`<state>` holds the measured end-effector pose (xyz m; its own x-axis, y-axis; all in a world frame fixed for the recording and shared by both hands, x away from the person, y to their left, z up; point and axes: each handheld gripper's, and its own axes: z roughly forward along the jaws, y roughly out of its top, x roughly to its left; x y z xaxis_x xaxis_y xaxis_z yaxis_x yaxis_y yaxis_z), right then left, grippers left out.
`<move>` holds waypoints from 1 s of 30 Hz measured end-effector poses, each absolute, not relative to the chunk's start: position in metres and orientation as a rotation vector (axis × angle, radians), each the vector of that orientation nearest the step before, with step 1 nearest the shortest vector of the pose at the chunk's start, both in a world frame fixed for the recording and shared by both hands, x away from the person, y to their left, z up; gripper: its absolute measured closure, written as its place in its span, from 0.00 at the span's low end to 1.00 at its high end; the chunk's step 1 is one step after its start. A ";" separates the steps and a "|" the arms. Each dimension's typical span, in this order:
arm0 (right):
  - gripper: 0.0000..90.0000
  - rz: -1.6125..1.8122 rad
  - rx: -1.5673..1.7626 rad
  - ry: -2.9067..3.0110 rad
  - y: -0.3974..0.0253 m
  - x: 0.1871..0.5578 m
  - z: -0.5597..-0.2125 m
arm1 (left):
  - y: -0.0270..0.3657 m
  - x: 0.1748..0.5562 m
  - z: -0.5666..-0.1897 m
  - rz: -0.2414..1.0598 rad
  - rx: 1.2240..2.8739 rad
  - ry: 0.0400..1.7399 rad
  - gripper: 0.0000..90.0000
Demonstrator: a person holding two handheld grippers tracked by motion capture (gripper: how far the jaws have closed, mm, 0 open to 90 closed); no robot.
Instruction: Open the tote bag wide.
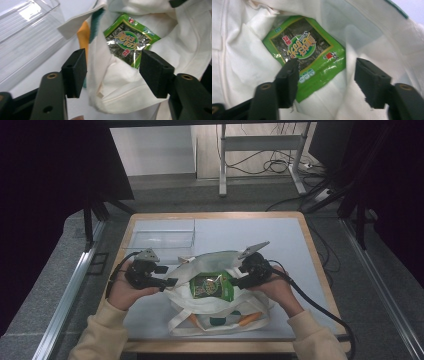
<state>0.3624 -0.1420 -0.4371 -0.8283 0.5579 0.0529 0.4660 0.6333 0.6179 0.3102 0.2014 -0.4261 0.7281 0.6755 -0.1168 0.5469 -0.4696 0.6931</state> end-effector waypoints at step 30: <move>0.25 0.863 1.206 2.709 -0.085 0.367 -0.444 | 0.217 0.311 -0.431 0.245 2.179 0.953 0.36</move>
<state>0.3670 -0.0846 -0.4444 -0.6940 0.6993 0.1713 0.6695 0.5392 0.5108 0.3106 0.2167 -0.4308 0.7066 0.6989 -0.1106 0.5592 -0.4557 0.6926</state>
